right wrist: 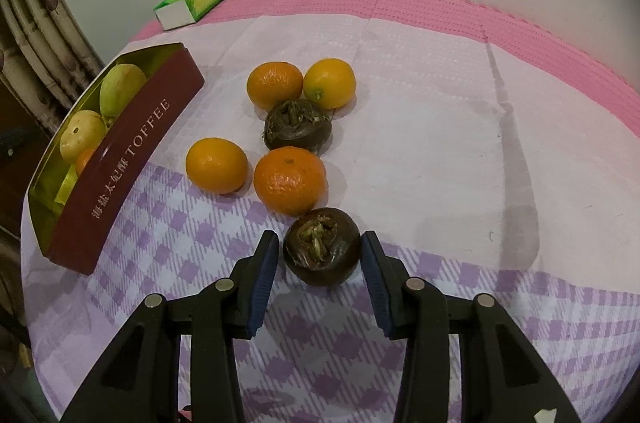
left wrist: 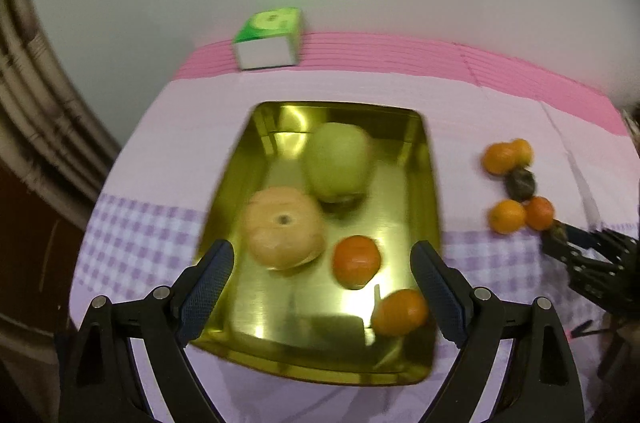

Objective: Organize fruits
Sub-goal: 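Move the right gripper to a dark brown fruit and grasp it, then grasp an oval orange with the left gripper while the right holds the dark fruit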

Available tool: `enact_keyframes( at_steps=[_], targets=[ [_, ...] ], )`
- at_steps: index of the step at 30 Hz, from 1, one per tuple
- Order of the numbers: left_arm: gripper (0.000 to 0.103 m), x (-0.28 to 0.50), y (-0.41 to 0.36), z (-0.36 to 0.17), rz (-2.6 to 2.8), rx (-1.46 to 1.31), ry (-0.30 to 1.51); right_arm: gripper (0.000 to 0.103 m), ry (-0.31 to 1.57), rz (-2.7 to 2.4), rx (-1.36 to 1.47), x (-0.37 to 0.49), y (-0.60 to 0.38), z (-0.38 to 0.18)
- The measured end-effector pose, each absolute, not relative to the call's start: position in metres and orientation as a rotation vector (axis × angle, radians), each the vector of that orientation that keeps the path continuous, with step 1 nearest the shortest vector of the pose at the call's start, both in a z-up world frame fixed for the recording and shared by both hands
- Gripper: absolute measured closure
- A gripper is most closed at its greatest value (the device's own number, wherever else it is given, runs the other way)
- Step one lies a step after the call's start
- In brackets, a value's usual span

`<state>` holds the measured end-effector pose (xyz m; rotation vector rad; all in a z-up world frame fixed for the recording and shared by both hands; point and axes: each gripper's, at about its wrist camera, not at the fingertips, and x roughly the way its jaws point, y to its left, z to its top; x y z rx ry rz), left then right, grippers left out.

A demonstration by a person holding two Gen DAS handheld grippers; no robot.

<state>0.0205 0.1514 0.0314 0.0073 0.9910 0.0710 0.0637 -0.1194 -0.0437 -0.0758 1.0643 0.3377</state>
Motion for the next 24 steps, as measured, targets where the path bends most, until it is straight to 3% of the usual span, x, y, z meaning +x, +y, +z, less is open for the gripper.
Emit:
enact_keyframes(
  at_steps=[14, 24],
  targets=[
    [0.013, 0.039, 0.048, 0.028, -0.163, 0.101, 0.991, 0.067, 1.0, 0.191, -0.083, 0.073, -0.154, -0.042],
    [0.016, 0.06, 0.017, 0.003, -0.219, 0.092, 1.048, 0.067, 0.943, 0.145, -0.096, 0.089, -0.179, -0.046]
  ],
)
